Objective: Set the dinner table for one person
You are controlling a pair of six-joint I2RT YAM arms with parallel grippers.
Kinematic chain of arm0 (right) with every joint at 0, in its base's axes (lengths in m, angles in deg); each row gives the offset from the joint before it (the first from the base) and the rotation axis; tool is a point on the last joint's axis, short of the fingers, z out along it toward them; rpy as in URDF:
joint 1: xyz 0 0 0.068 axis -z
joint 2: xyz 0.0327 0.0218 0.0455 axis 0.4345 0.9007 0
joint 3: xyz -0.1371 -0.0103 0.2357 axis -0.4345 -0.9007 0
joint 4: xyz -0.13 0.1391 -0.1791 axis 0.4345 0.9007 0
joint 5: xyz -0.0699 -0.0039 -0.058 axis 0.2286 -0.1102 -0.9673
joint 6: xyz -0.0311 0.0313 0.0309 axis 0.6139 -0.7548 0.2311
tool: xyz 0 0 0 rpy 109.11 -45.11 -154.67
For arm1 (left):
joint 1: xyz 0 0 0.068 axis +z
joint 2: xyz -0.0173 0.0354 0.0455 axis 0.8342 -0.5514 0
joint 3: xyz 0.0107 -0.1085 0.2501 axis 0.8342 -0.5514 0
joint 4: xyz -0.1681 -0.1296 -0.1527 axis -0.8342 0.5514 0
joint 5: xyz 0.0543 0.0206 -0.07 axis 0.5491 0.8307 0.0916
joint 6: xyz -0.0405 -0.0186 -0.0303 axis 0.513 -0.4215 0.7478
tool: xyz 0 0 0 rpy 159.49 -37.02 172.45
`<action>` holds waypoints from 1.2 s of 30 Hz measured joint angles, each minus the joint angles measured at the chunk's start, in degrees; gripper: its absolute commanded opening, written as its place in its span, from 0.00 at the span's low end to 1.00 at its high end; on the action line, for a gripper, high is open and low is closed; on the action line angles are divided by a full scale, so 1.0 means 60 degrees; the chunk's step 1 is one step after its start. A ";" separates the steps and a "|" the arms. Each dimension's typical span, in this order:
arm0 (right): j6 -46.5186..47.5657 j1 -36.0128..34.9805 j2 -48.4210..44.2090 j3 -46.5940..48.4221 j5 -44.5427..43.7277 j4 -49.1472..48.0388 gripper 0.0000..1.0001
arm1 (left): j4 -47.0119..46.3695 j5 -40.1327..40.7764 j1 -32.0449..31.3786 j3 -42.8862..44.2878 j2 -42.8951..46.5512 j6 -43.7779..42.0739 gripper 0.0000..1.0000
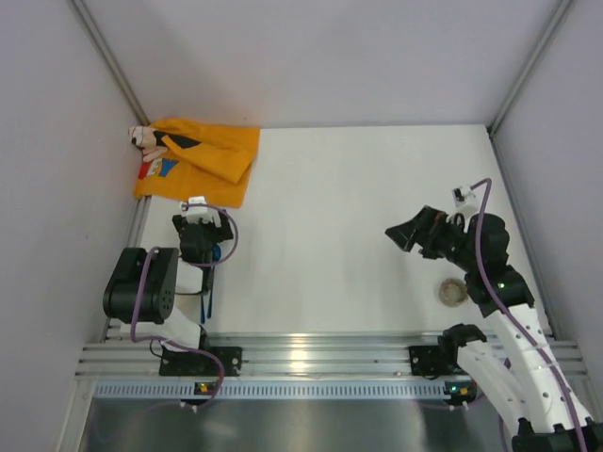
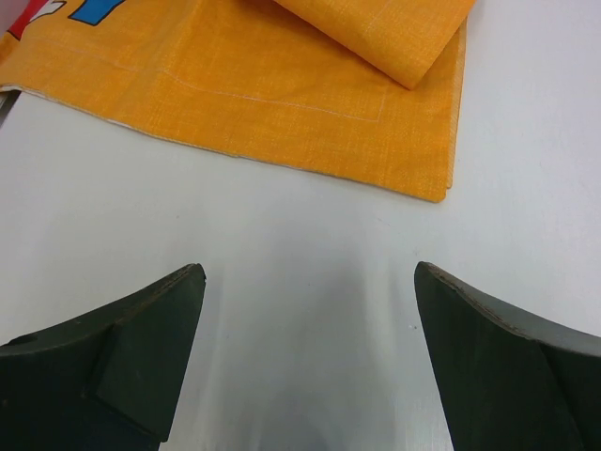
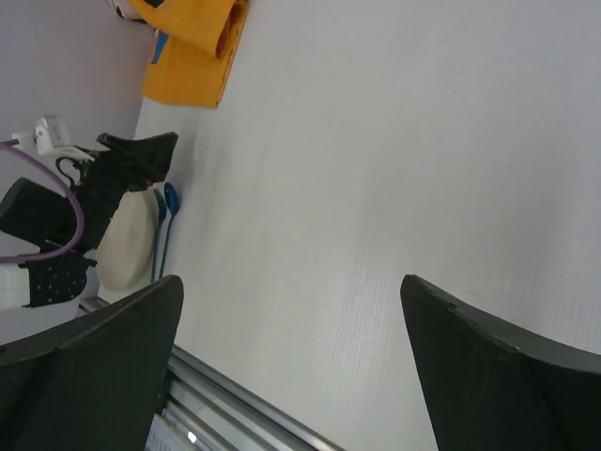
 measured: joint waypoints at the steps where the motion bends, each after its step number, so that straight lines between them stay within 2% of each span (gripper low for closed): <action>1: 0.0047 0.0000 -0.0226 0.0004 -0.0004 0.0204 1.00 | 0.0000 -0.0004 0.0000 0.0000 0.0000 -0.0004 0.99; 8: 0.0222 0.0000 -0.1133 0.0164 -0.0011 0.1351 1.00 | 0.0095 -0.0004 0.0000 0.0007 0.0015 0.0004 0.99; 15: 0.0568 0.0000 -0.1096 0.0579 -0.0029 0.2226 1.00 | 0.0579 0.0040 -0.0018 0.0084 0.0095 -0.0004 0.98; 17: 0.0670 -0.0004 -0.0903 0.0714 -0.0025 0.2368 1.00 | 0.1978 0.0386 -0.0044 0.0652 0.0393 0.0066 0.98; 20: 0.0765 -0.0058 -0.0612 0.0816 -0.0044 0.2452 1.00 | 0.4568 0.1166 -0.0055 0.2783 0.0568 0.0375 0.99; 23: 0.0783 -0.0073 -0.0426 0.0816 -0.0073 0.2455 1.00 | 0.5763 0.1483 -0.0004 0.4630 0.0765 0.0561 0.99; 28: 0.0750 -0.0138 -0.0346 0.0816 -0.0076 0.2430 1.00 | 0.7417 0.2014 0.0015 0.6692 0.0572 0.1435 0.98; 31: 0.0754 -0.0215 -0.0364 0.0816 -0.0084 0.2430 1.00 | 0.8160 0.2160 0.0058 0.7333 0.0127 0.2288 0.99; 36: 0.0747 -0.0379 -0.0339 0.0816 -0.0138 0.2433 1.00 | 0.9683 0.2222 0.0087 0.7533 -0.0466 0.3876 0.98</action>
